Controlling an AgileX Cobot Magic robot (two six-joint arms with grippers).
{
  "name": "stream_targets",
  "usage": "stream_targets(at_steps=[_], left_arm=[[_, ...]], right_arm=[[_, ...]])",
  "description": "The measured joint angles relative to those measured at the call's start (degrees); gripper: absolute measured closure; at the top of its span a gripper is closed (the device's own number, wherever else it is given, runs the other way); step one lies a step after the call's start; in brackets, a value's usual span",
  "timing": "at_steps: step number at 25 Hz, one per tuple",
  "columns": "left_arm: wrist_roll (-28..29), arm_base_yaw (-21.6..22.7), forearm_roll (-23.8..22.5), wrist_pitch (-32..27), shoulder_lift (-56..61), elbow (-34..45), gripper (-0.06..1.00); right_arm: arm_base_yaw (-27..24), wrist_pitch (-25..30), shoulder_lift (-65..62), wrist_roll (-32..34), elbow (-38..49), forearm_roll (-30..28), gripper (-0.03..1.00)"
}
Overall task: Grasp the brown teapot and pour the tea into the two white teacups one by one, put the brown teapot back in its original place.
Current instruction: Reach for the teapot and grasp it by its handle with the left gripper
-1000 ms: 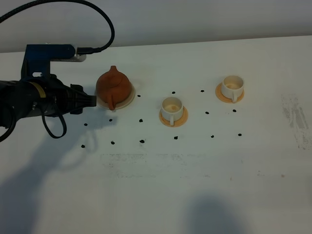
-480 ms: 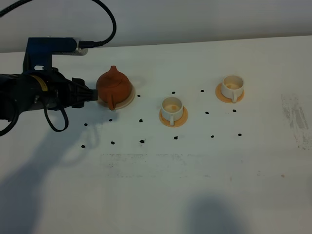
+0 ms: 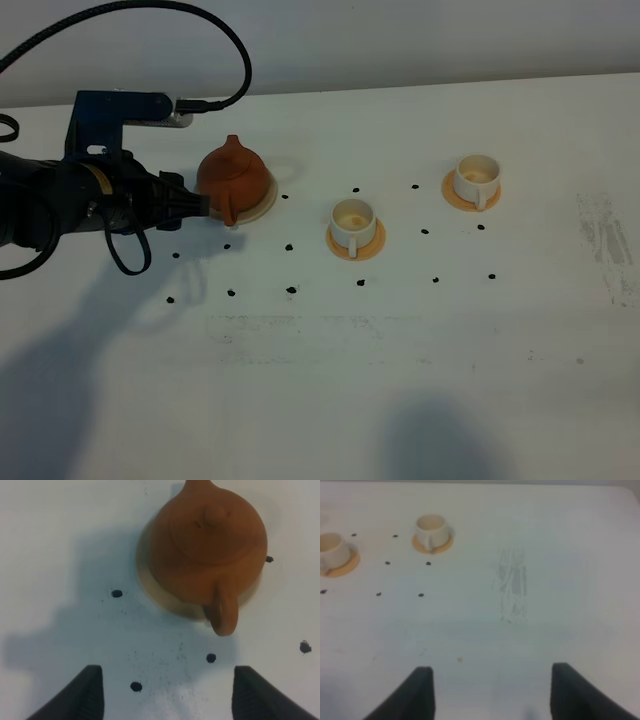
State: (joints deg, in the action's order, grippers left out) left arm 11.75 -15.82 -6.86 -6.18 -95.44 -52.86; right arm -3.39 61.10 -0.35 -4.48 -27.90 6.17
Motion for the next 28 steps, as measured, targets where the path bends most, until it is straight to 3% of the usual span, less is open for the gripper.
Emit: stream_targets(at_steps=[19, 23, 28], left_arm=[[0.0, 0.4, 1.2, -1.3, -0.1, -0.1, 0.40], [-1.5, 0.4, 6.9, -4.4, -1.2, -3.3, 0.40], [-9.6, 0.1, 14.8, -11.1, -5.1, -10.5, 0.40]], right_arm=[[0.0, 0.0, 0.0, 0.0, 0.0, 0.0, 0.45], [0.0, 0.0, 0.0, 0.0, 0.0, 0.0, 0.45], [0.0, 0.0, 0.0, 0.0, 0.0, 0.0, 0.45]])
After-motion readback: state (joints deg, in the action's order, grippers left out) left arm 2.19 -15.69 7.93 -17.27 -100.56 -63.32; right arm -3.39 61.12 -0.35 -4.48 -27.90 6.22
